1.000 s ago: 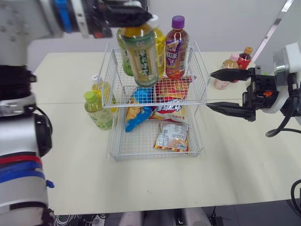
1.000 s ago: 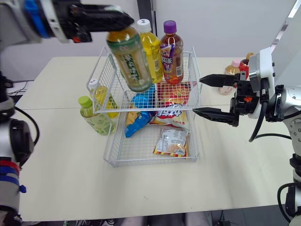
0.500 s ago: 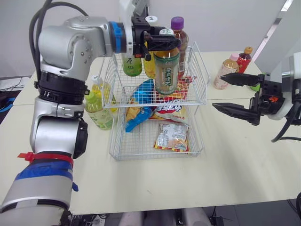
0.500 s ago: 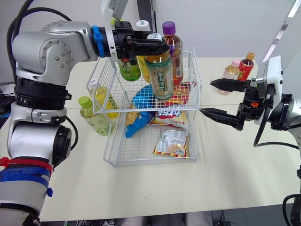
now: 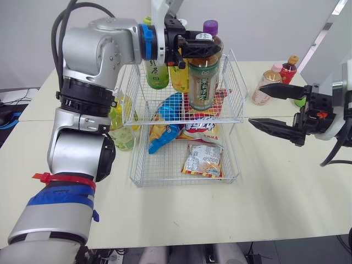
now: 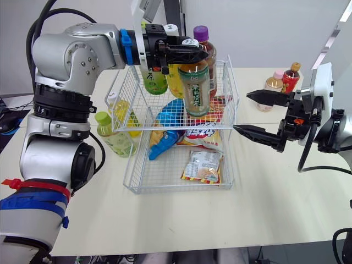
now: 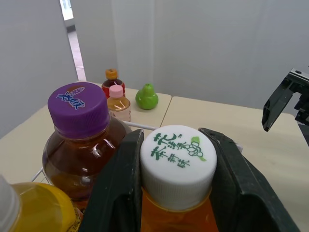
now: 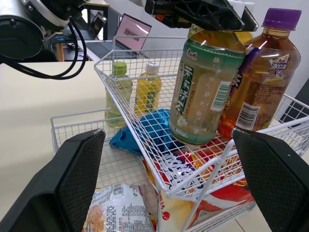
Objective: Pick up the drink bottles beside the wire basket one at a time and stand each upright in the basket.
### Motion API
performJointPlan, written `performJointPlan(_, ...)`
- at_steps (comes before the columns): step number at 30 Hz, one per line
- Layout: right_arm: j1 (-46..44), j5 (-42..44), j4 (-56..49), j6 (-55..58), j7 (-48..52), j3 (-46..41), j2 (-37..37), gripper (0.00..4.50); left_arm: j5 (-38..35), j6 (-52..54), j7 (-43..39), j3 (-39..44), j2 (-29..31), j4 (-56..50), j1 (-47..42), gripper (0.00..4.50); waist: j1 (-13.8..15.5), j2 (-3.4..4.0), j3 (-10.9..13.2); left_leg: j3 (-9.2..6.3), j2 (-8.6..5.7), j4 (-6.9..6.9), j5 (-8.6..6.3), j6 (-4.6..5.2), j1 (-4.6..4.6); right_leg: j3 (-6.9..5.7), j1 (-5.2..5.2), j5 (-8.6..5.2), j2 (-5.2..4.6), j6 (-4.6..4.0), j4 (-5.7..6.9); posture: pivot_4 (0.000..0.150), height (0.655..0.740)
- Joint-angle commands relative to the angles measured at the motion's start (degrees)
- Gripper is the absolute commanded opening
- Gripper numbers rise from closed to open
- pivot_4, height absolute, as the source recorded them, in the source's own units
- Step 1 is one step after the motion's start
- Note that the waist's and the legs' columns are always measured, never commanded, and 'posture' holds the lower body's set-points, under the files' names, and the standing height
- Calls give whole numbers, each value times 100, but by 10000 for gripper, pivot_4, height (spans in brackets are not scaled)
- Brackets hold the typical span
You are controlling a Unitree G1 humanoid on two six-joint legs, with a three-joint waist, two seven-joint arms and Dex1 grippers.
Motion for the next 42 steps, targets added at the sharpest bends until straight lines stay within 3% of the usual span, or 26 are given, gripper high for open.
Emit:
performJointPlan(1,33,70,-114,-87,-40,-236,-88,45000,10,-45,-154,186,42,-17,-254,26180,-5,0,0,0,0,0,0,0,0,1,0,0,0,0,0,1500,7400)
performJointPlan(7,107,77,-207,-87,-72,-244,-88,45000,-33,108,-397,254,351,-274,-213,44427,-28,0,0,0,2,-1,0,0,1,1,-2,0,1,0,1,1500,7400)
performJointPlan(24,-261,29,16,-408,74,0,41,45000,-433,608,-385,1240,1729,-1577,698,44780,-16,1,-1,-9,5,2,0,-1,1,-2,-1,0,2,1,1,1500,7400)
performJointPlan(32,-535,-10,124,-637,-20,76,175,45000,-780,833,52,1921,2069,-2175,1265,44780,-14,1,-1,-14,4,5,0,-1,1,0,-1,1,2,1,3,1500,7400)
performJointPlan(42,-840,-70,176,-453,148,519,44,45000,-1046,1245,747,3253,3183,-2583,2473,44780,-42,2,-1,-19,8,1,0,0,4,5,-5,1,3,0,6,1500,7400)
